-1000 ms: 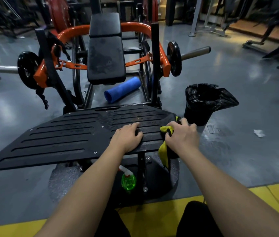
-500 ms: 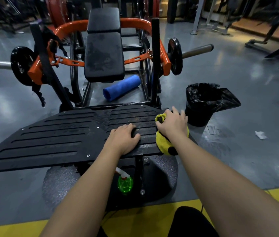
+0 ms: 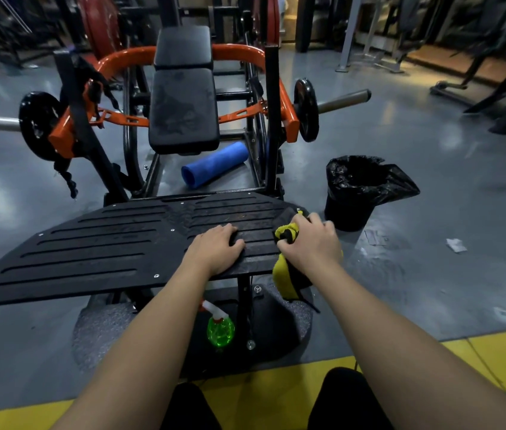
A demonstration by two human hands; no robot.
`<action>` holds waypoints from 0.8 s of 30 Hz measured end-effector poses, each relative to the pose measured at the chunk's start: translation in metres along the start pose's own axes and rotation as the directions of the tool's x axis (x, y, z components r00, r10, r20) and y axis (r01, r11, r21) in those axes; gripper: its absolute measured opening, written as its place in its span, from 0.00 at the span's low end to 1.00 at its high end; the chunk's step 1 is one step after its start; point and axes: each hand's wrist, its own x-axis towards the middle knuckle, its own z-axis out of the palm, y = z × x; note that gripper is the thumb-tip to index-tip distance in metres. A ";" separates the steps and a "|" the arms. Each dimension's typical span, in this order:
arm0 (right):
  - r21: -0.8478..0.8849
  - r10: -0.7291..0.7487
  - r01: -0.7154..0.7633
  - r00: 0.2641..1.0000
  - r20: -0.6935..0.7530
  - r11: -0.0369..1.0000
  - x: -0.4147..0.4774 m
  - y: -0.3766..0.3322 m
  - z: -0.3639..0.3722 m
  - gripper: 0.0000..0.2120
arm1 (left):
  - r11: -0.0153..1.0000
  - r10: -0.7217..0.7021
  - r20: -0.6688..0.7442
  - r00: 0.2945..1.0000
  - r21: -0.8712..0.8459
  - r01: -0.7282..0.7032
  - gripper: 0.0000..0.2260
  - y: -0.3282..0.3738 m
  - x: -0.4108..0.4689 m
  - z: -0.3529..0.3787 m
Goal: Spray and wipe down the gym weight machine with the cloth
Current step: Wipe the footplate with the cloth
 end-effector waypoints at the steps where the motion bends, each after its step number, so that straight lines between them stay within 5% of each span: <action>1: -0.012 0.006 -0.007 1.000 -0.020 1.000 -0.007 0.003 -0.002 0.19 | 1.000 0.002 0.001 1.000 0.003 -0.002 0.25 0.000 0.001 0.000; 9: -0.025 0.088 -0.090 0.994 -0.066 0.996 0.020 -0.001 0.006 0.19 | 1.000 0.022 -0.011 1.000 0.019 -0.022 0.25 -0.006 0.008 0.006; 24: 0.109 -0.005 0.002 1.000 0.030 0.994 0.073 0.000 0.019 0.16 | 1.000 -0.019 -0.039 0.999 -0.022 0.018 0.25 -0.003 0.007 0.005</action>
